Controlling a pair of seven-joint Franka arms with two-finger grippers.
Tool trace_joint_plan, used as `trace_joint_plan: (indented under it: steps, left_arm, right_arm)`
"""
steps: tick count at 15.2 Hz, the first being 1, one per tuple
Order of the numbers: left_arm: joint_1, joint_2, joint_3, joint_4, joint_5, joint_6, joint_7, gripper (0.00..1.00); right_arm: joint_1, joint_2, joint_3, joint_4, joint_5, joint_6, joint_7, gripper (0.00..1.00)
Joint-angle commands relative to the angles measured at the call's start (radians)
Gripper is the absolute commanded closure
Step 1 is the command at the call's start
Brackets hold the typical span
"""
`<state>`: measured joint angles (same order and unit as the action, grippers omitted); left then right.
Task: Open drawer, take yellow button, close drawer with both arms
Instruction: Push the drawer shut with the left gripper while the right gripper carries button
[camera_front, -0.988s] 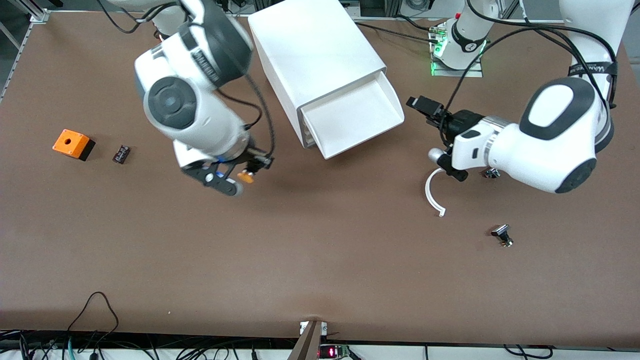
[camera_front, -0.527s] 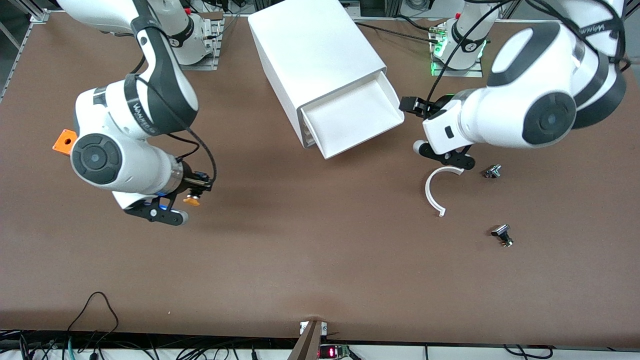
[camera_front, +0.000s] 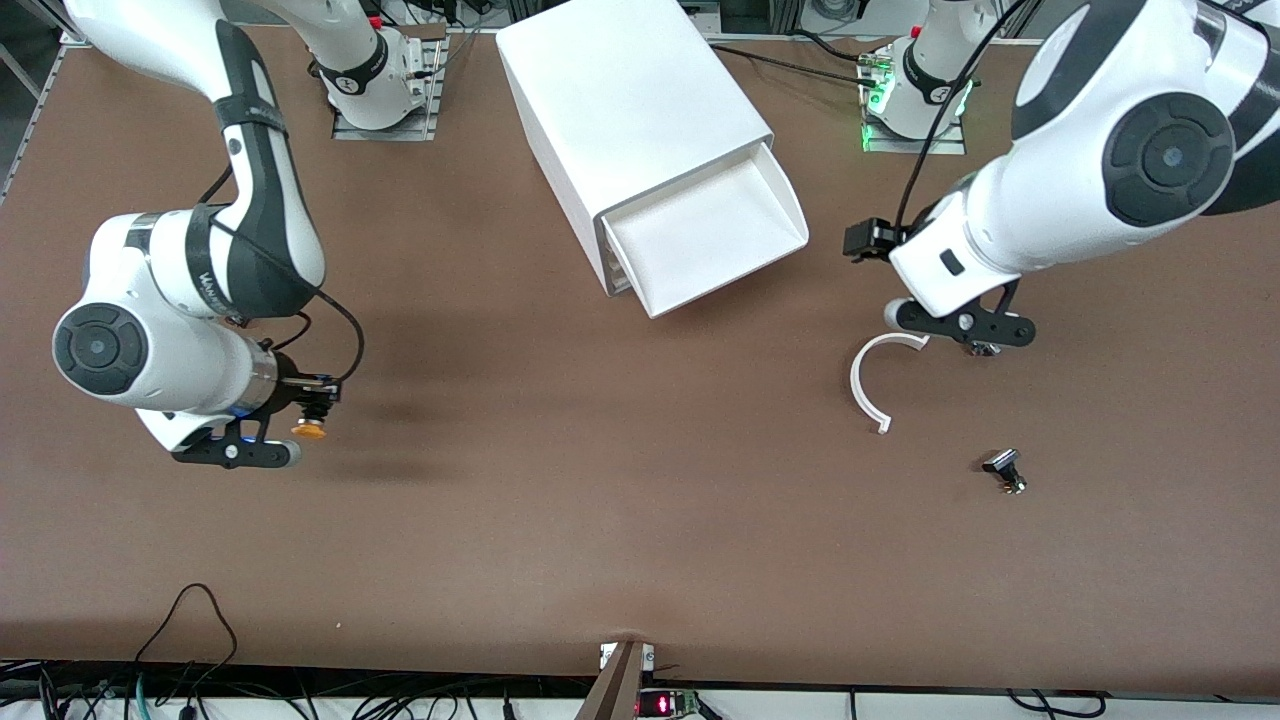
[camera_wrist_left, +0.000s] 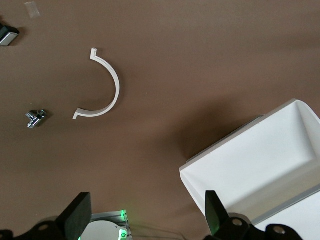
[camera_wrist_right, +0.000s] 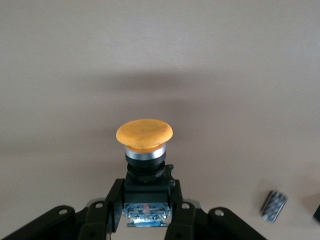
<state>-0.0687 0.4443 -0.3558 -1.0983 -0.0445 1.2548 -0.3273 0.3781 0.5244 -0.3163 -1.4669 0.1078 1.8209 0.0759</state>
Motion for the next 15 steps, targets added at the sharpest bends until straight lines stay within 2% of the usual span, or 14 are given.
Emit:
trace_joint_plan:
  steps: [1, 3, 5, 7, 10, 12, 15]
  left_arm:
    - [-0.020, 0.025, -0.003, 0.028, 0.041, -0.003, -0.025, 0.00]
    - [-0.078, 0.030, -0.011, -0.036, 0.156, 0.038, -0.147, 0.00]
    - [-0.143, 0.024, -0.014, -0.147, 0.209, 0.170, -0.277, 0.00]
    - [-0.193, 0.022, -0.014, -0.213, 0.259, 0.276, -0.401, 0.00]
    - [-0.224, 0.016, -0.015, -0.319, 0.270, 0.420, -0.548, 0.00]
    - [-0.226, 0.002, -0.017, -0.383, 0.272, 0.483, -0.619, 0.01]
    - [-0.223, -0.054, -0.017, -0.533, 0.264, 0.651, -0.645, 0.01]
  right_arm:
    - [0.007, -0.075, -0.047, -0.186, 0.016, 0.130, -0.126, 1.00]
    - [-0.011, -0.073, -0.053, -0.243, 0.018, 0.197, -0.143, 1.00]
    - [-0.045, -0.055, -0.053, -0.268, 0.021, 0.248, -0.146, 1.00]
    - [-0.060, -0.023, -0.053, -0.271, 0.091, 0.256, -0.162, 1.00]
    - [-0.076, 0.038, -0.052, -0.273, 0.179, 0.285, -0.231, 1.00]
    - [-0.080, 0.083, -0.052, -0.274, 0.181, 0.342, -0.260, 1.00]
    - [-0.081, 0.101, -0.052, -0.303, 0.187, 0.391, -0.266, 1.00]
